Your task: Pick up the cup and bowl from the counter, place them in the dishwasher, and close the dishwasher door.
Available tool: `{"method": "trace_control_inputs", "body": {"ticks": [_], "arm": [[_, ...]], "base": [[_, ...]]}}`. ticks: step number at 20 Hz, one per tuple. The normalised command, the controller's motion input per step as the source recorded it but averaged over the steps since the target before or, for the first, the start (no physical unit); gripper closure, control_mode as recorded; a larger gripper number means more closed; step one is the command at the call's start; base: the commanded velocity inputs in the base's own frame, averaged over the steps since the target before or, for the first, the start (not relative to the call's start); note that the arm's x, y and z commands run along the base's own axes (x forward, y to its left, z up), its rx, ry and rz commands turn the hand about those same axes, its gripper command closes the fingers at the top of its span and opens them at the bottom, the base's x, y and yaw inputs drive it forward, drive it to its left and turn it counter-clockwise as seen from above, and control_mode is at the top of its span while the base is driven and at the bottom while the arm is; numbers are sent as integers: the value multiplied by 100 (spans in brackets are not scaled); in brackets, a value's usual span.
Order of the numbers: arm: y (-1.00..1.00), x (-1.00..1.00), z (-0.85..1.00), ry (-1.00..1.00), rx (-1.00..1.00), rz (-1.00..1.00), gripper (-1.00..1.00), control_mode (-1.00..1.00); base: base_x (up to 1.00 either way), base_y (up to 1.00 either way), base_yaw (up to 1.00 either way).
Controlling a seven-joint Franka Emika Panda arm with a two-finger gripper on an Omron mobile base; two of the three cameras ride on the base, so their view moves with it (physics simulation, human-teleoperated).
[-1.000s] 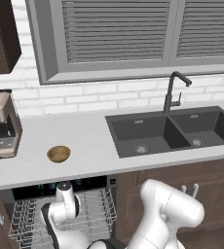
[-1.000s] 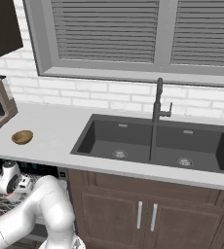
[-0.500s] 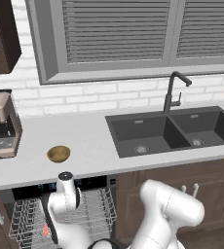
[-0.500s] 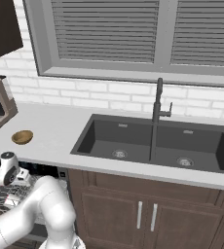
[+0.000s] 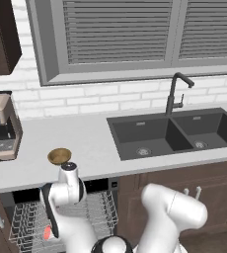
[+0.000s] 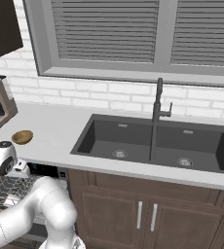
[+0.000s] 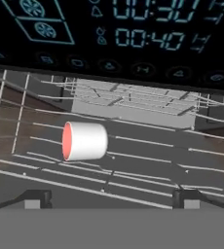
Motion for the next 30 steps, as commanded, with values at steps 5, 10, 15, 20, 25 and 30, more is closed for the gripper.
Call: {"method": "trace_control_inputs", "body": {"ticks": [5, 10, 15, 20, 25, 30], "arm": [[0, -27, 89, -3, 0, -1, -100, -100], [-1, -23, 89, -5, 0, -2, -100, -100], [-15, 0, 96, -4, 4, -5, -100, -100], [-12, 6, 90, 0, 4, -10, -100, -100], [-29, 63, 22, 9, 0, -15, -100, -100], [-9, 80, 16, 13, 0, -15, -100, -100]], "base": [[0, 0, 0], [0, 0, 0], [0, 0, 0], [0, 0, 0], [0, 0, 0], [0, 0, 0]]}}
